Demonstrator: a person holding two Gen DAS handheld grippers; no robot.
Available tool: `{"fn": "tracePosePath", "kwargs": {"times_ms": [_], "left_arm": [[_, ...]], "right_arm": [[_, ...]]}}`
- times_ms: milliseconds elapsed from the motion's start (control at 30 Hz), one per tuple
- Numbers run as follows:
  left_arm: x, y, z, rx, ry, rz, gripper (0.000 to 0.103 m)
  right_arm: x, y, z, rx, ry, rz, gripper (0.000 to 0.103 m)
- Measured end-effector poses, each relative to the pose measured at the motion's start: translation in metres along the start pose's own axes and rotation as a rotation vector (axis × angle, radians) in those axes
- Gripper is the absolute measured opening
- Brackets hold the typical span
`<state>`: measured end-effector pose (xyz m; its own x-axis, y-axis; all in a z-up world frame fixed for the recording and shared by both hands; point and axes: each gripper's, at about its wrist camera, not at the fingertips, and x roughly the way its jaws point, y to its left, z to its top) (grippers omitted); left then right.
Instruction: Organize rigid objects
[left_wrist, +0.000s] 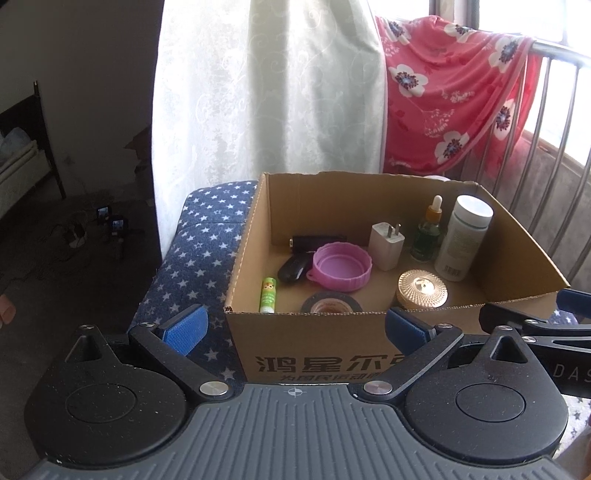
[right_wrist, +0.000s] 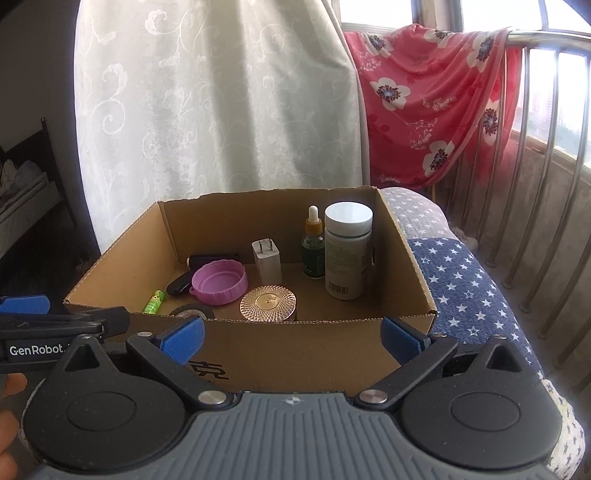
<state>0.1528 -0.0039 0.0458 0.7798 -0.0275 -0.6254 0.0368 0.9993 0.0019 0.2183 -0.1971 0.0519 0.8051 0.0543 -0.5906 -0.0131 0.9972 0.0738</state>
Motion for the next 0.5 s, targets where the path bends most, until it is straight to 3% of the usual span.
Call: {"fn": "tracePosePath", "kwargs": {"times_ms": [500], "left_arm": [[0.006, 0.0019, 0.0017, 0.014, 0.006, 0.011, 0.103]], "right_arm": [[0.004, 0.0021, 0.0012, -0.006, 0.004, -0.008, 0.103]]}}
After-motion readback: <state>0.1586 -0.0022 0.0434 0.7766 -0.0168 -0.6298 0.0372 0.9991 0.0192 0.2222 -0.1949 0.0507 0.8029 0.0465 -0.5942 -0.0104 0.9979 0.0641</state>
